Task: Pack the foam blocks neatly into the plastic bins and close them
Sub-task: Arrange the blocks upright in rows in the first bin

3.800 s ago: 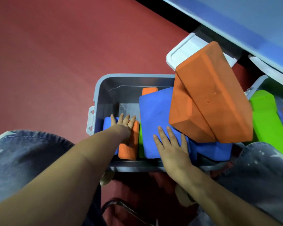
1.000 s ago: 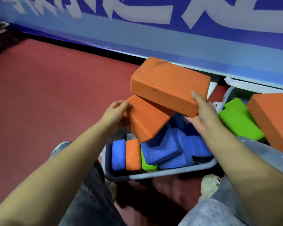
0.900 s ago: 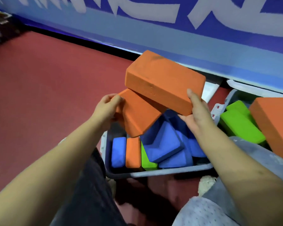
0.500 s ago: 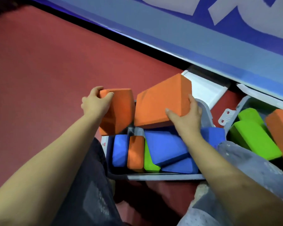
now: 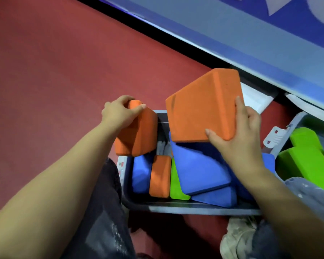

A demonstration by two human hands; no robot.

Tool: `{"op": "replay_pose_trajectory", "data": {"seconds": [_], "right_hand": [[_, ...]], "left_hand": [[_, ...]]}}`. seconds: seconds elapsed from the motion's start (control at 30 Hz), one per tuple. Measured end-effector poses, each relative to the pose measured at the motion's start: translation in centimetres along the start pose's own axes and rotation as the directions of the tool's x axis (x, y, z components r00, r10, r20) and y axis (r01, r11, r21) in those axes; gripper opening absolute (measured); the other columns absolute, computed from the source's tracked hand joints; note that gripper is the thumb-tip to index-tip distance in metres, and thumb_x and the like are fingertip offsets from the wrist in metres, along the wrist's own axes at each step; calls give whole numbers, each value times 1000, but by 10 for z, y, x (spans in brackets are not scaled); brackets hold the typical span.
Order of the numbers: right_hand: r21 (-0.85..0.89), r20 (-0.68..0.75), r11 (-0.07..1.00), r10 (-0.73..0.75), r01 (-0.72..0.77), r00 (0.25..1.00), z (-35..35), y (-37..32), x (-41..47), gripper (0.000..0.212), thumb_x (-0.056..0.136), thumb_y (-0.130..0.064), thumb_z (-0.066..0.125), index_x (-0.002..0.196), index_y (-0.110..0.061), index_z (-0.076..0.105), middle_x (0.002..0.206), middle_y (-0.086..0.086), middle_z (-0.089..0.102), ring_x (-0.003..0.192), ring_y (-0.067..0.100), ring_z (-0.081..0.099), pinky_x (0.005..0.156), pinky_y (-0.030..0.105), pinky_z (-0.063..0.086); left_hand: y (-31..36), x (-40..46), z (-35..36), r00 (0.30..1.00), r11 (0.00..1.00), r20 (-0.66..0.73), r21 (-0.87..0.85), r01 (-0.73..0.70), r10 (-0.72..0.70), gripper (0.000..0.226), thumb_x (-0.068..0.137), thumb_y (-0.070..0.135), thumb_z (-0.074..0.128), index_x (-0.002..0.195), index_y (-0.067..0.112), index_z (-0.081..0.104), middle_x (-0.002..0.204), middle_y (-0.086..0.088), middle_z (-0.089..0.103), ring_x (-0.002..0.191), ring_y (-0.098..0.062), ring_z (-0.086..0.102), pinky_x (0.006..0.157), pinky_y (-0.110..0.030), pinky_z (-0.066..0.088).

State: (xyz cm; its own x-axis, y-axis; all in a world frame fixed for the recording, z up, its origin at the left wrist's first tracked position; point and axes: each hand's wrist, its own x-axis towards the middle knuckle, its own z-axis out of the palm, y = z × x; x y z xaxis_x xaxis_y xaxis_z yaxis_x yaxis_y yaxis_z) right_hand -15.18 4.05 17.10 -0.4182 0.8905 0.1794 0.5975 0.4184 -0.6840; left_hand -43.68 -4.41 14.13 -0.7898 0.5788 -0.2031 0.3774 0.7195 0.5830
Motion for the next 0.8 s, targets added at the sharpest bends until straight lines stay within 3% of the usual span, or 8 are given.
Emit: {"op": "replay_pose_trajectory", "data": {"seconds": [0.13,0.3,0.43,0.53,0.6,0.7,0.8], "right_hand": [[38,-24,998,55,-54,998,-6,7,4,96,77,-36,74,151,-25,14,143,11,24,132,23,30,107,27,26],[33,-62,999,35,-33,997,-10,11,3,96,76,-36,75,150,-26,15,143,8,24,131,18,30,106,28,27],[44,-63,999,21,-18,998,-9,11,0,96,75,-38,75,150,-29,15,144,5,23,131,14,28,105,26,26],[53,-68,998,24,-21,997,-11,12,2,96,75,-37,76,150,-27,16,145,5,23,130,11,27,104,23,25],[62,-86,998,14,-8,996,-13,12,3,96,75,-35,76,150,-26,17,146,6,23,131,10,26,105,24,24],[54,-132,997,-53,61,990,-14,12,2,94,74,-28,79,148,-24,21,146,9,23,131,9,23,108,25,23],[40,-169,995,-85,93,982,-14,15,1,94,72,-25,80,147,-23,23,145,13,24,132,9,22,108,26,23]], "left_hand": [[-7,1,8,995,998,86,-28,51,-48,58,79,66,60,126,35,53,130,-7,55,119,-32,49,97,-49,46],[4,2,20,994,991,83,119,59,-70,63,84,69,49,136,35,45,133,-18,51,126,-38,40,103,-44,40],[32,-6,36,984,977,132,192,90,-117,76,85,71,43,149,45,10,142,-24,31,126,-44,33,105,-48,31],[37,-16,46,971,982,234,188,15,-59,103,74,65,66,147,49,-6,152,-19,8,130,-47,32,105,-50,32],[37,-16,45,964,986,260,166,15,-59,113,70,53,77,147,48,-5,153,-16,0,130,-47,36,104,-48,36],[33,-8,39,954,988,300,153,-20,-27,97,75,36,75,149,42,12,143,-16,15,118,-45,48,95,-41,42],[31,-6,39,948,987,319,149,-54,3,91,77,35,73,148,42,16,140,-16,18,116,-44,48,91,-40,43]]}}
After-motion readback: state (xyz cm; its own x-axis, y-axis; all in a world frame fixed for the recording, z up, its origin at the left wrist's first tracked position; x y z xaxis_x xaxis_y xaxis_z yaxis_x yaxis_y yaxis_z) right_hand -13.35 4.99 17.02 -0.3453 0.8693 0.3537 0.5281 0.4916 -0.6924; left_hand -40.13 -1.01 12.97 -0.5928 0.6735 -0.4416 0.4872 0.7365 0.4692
